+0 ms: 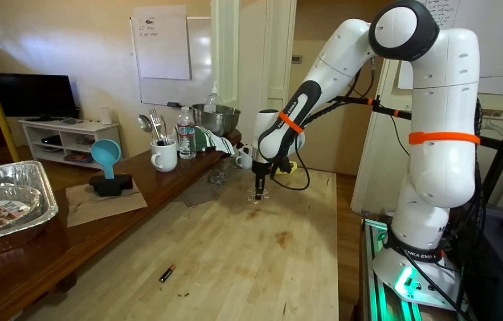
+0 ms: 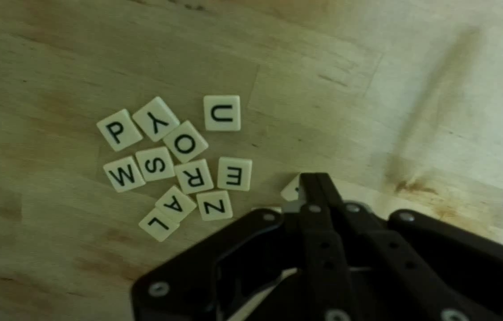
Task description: Use the tiles to create the word 'The'.
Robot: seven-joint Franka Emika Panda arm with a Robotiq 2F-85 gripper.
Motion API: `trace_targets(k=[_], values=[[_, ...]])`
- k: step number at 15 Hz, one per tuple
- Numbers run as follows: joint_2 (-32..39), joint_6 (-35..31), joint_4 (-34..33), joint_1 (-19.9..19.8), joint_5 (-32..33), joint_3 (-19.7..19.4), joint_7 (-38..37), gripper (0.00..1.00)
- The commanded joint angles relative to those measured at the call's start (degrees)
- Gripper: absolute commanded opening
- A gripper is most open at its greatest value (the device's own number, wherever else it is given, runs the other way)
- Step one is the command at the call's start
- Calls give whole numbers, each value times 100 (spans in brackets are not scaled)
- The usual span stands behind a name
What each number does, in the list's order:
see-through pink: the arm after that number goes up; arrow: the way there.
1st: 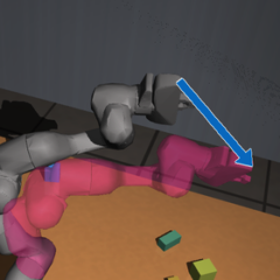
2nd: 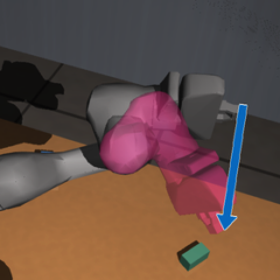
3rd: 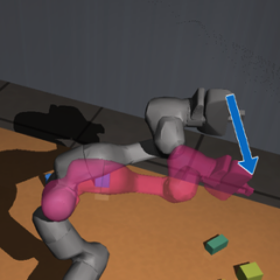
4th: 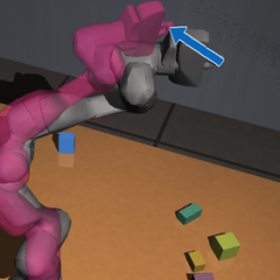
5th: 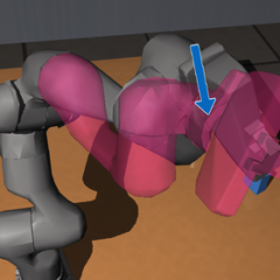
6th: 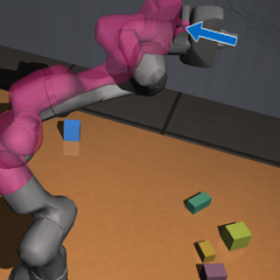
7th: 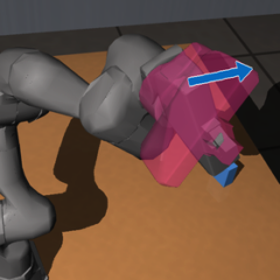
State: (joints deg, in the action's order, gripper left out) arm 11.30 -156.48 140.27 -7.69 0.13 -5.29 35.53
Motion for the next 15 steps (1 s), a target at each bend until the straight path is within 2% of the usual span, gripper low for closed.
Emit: trace_targets(k=[1, 5, 10, 15], values=[[250, -236, -136, -137, -38, 172, -75, 0], [413, -495, -188, -191, -6, 247, -208, 0], [431, -445, -141, -145, 188, 190, -525, 0], [257, -165, 47, 160, 426, 110, -1601, 0]])
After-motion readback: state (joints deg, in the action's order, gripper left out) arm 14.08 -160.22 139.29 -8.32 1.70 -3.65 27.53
